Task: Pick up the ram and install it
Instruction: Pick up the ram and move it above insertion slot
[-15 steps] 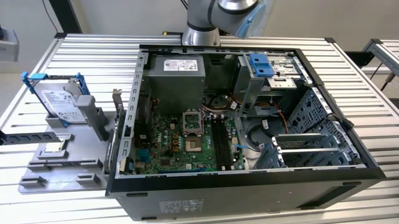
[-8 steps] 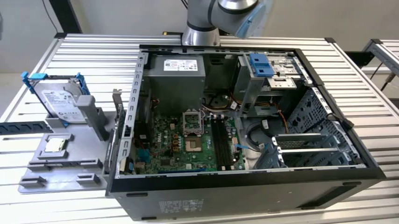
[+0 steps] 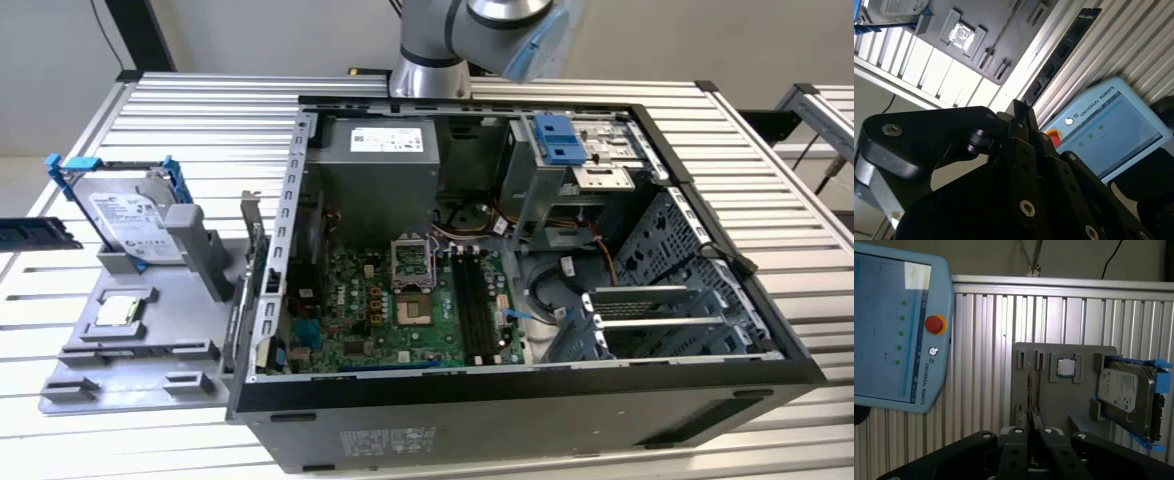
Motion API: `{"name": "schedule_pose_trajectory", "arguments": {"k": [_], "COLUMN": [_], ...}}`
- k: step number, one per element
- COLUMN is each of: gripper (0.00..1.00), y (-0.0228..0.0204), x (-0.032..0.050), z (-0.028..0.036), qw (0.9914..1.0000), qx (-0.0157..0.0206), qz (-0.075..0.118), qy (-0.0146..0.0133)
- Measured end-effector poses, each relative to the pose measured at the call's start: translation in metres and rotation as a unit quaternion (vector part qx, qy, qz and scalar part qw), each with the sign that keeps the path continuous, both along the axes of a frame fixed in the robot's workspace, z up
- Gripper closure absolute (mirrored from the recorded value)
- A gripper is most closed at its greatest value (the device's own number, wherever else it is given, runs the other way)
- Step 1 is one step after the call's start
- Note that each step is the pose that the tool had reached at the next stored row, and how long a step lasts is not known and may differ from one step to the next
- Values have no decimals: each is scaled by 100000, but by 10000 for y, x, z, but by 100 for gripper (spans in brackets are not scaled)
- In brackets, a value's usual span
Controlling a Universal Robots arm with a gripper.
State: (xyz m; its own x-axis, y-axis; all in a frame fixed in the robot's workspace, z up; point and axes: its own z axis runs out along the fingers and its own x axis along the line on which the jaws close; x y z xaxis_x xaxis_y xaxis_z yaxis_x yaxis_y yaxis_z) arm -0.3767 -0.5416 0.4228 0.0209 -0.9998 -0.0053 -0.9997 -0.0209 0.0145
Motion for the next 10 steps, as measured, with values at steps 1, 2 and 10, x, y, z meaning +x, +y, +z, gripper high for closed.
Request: {"name": "schedule_pose_trajectory", "arguments": {"k": [1, 2, 10], "gripper": [100, 100, 100], "y": [0, 0, 1], "x": [0, 0, 219], "z": [-1, -1, 0], "qw": [100000, 100000, 100000], "qx": [22, 23, 18], "qz": [-1, -8, -21], "qy": [-29, -28, -22]}}
